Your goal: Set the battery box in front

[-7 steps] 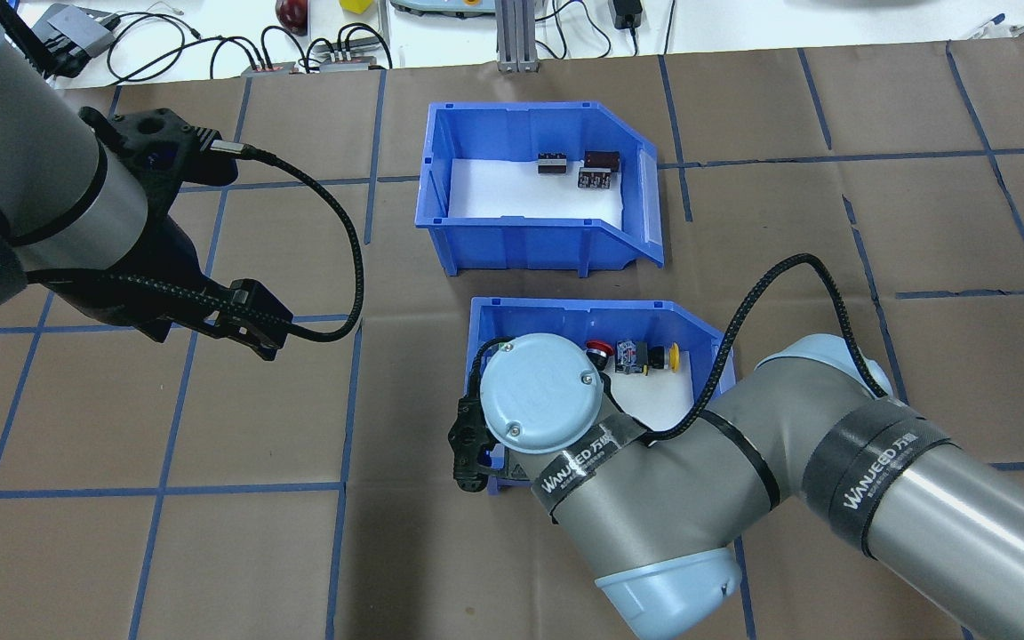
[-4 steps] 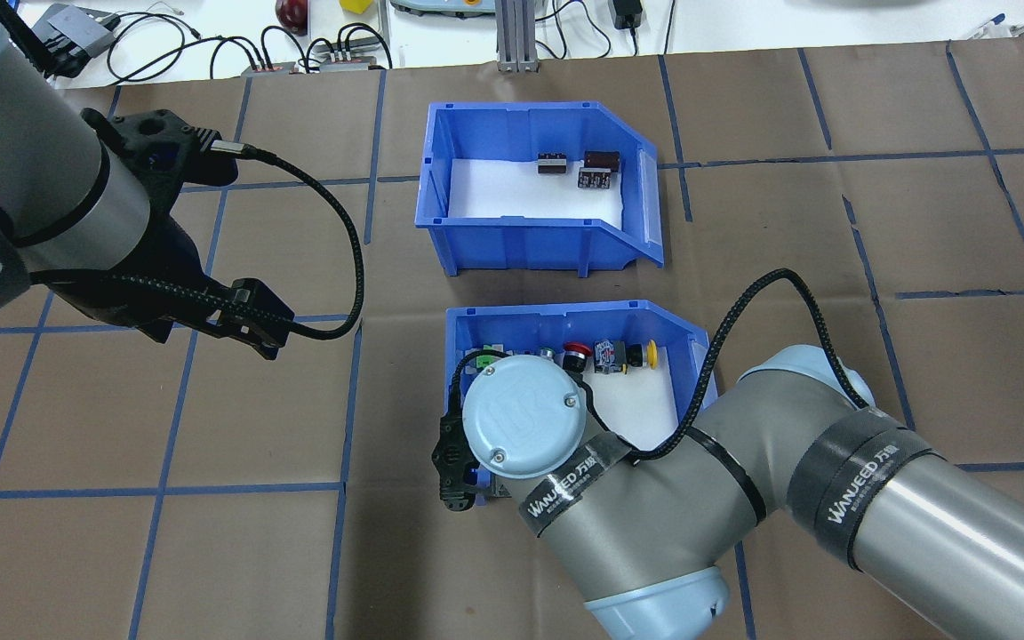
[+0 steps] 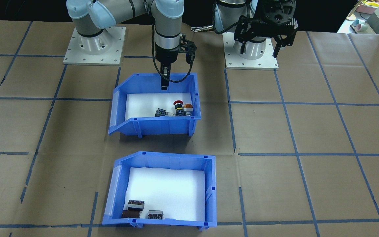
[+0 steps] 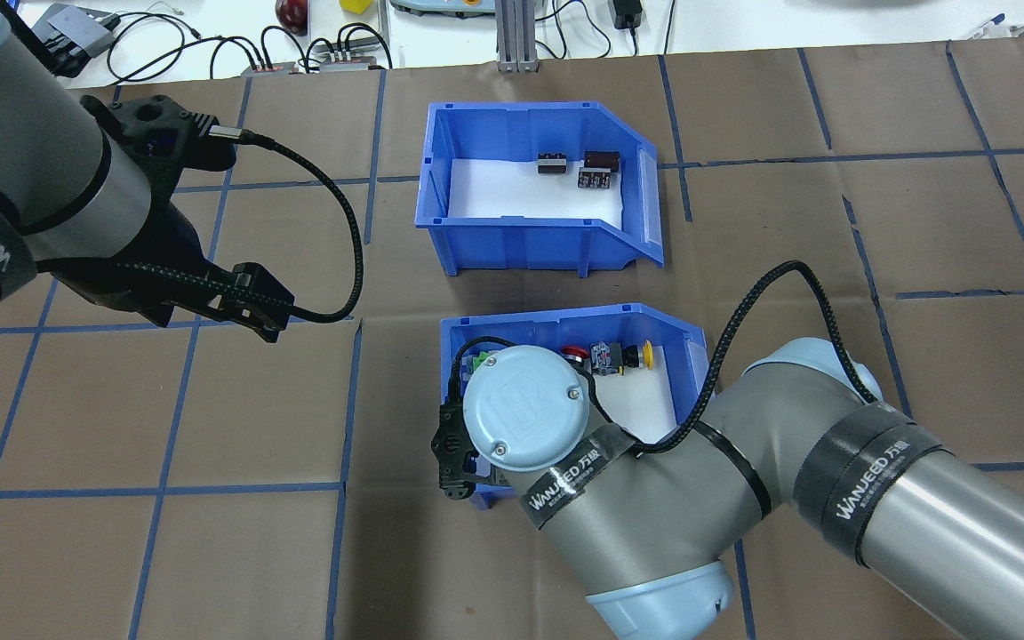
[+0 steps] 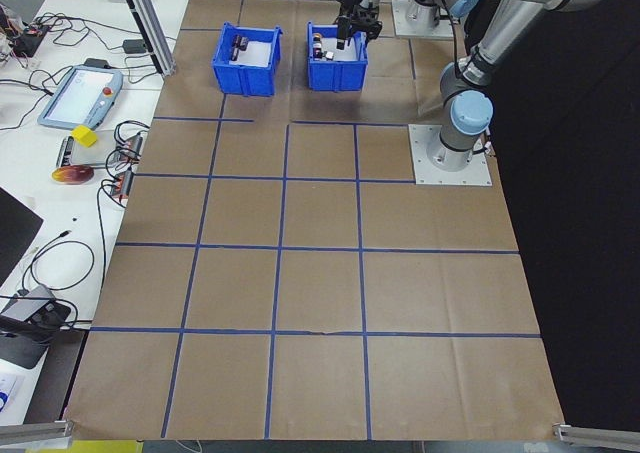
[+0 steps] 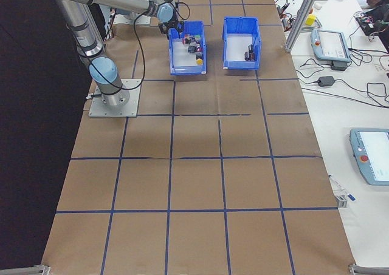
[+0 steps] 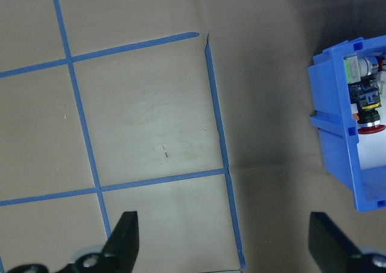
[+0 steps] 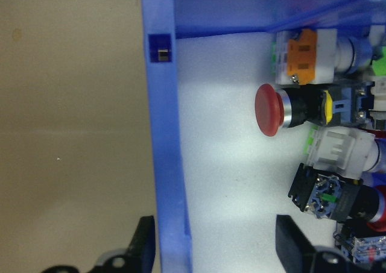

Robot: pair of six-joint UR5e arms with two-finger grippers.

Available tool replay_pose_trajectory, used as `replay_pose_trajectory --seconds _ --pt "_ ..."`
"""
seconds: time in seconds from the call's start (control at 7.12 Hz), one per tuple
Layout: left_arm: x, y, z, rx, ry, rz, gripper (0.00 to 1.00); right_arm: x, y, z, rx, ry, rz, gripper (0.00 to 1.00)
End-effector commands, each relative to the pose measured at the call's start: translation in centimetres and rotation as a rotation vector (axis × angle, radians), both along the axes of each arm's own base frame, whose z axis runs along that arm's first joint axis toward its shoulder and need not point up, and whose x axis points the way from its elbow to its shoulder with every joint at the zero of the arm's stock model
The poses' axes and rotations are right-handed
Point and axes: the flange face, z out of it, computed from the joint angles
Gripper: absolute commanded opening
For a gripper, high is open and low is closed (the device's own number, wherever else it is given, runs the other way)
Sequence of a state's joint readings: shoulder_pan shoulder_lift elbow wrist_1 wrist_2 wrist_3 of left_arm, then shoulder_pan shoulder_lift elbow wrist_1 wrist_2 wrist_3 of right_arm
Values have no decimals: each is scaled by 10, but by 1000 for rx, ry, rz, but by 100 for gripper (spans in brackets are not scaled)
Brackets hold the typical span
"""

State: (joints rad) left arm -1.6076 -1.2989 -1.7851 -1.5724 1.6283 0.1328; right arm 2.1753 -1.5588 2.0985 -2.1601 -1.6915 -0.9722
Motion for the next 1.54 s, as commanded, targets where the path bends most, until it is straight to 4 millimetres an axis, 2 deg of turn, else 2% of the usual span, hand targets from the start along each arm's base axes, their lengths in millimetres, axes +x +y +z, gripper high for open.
replay_pose_trajectory --seconds 0.0,0.28,0.42,0.7,0.84,0.98,1.12,1.26,1.4 --pt "1 -2 -1 -4 -1 2 99 -15 -22 45 -14 -10 -52 100" --pt "0 -5 -4 4 2 27 99 -66 -70 74 10 5 -195 100" --pt "0 -5 -4 4 2 27 99 -100 -96 88 -2 -9 -296 100" --pt "0 -6 -5 6 2 27 99 -173 -143 103 -33 -33 -531 100" --pt "0 -6 -5 6 2 27 99 -197 -158 115 -67 -55 -704 100" --pt "0 -6 -5 6 2 27 99 -208 -169 134 -115 -88 -877 100" --pt "0 -6 -6 7 2 27 99 -214 -174 142 -125 -108 -1046 100" --pt "0 -6 -6 7 2 28 99 -215 -173 145 -84 -121 -1211 100" --pt "0 -6 -6 7 2 28 99 -212 -173 157 -34 -147 -1292 100"
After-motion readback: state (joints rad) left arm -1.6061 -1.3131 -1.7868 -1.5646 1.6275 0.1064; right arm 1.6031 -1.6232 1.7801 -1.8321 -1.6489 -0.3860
